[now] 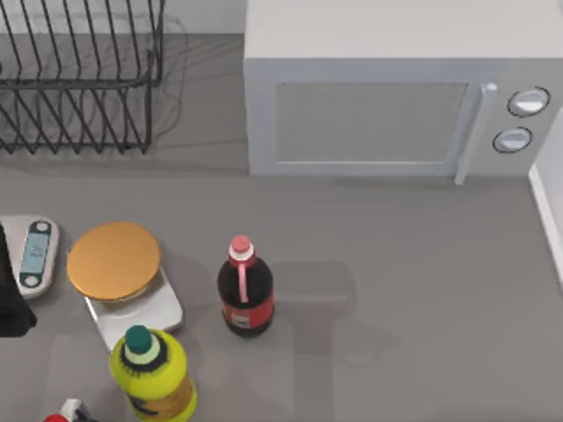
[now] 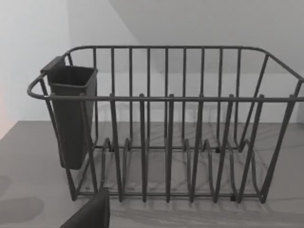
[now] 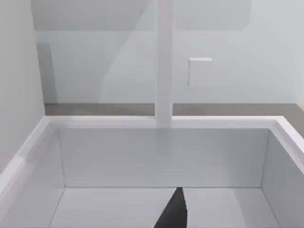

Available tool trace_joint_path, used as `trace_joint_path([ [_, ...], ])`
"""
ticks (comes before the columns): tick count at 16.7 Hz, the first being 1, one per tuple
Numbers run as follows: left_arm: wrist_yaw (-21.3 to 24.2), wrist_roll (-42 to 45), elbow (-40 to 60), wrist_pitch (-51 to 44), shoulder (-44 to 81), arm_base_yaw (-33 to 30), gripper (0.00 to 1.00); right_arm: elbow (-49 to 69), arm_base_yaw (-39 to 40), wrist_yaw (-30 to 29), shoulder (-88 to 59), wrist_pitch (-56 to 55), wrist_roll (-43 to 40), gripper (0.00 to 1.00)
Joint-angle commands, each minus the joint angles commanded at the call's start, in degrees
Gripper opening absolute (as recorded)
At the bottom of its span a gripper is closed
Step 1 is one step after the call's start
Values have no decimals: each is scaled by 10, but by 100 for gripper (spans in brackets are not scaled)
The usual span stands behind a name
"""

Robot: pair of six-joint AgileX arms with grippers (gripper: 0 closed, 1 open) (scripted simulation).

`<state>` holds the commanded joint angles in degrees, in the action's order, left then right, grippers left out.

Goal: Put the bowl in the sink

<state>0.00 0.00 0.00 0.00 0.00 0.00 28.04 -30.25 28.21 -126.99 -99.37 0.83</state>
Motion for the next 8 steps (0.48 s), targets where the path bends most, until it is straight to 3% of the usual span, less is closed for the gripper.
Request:
trace_joint_path([
  [2,0,0,0,0,0,0,100,0,0,0,0,0,0,98],
  [8,0,0,0,0,0,0,100,0,0,0,0,0,0,100],
])
